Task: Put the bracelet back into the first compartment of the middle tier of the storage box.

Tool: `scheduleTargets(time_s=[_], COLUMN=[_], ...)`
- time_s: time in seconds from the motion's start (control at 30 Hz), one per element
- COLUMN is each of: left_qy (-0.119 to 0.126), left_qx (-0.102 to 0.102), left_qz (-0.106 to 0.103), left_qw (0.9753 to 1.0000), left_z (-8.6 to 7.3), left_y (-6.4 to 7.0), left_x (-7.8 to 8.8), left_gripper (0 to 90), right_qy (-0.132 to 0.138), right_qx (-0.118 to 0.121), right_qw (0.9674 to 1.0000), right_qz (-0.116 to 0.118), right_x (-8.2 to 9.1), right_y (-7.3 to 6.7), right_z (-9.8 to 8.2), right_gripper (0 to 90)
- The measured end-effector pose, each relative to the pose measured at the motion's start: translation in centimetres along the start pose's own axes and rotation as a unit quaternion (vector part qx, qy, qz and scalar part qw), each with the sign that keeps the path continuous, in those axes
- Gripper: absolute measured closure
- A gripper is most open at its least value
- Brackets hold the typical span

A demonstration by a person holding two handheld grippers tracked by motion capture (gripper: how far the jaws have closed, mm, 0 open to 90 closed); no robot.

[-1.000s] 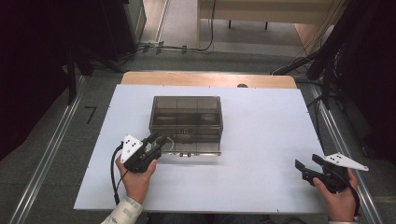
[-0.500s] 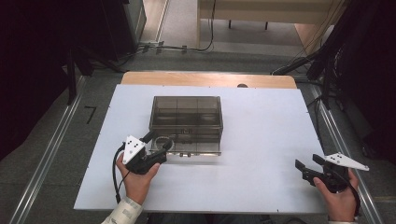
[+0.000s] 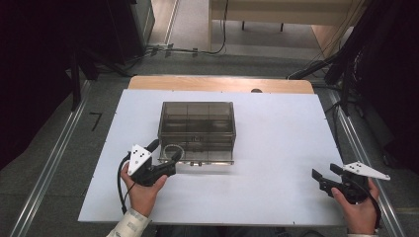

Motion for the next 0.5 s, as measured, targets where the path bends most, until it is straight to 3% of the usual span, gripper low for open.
scheduleTargets(time_s=[0.5], left_qy=[0.003], left_qx=[0.015], left_qz=[-0.001], left_qw=[0.9999], left_z=[-0.1], left_y=[-0.5], left_x=[1.2], left_gripper=[16.3], right_qy=[0.001], right_qx=[-0.002], right_qw=[1.0000], right_qz=[0.000], right_x=[0.0], right_y=[0.0], right_z=[0.0], right_gripper=[24.0])
Point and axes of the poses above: each handheld gripper's, and its own axes: x roughly backward along the jaws, z roughly out of its top, y roughly to its right, the point moved 1 cm from there along -x, roughly forward along the jaws, and after that the axes turned 10 degrees about -z, right-handed, at the moved point
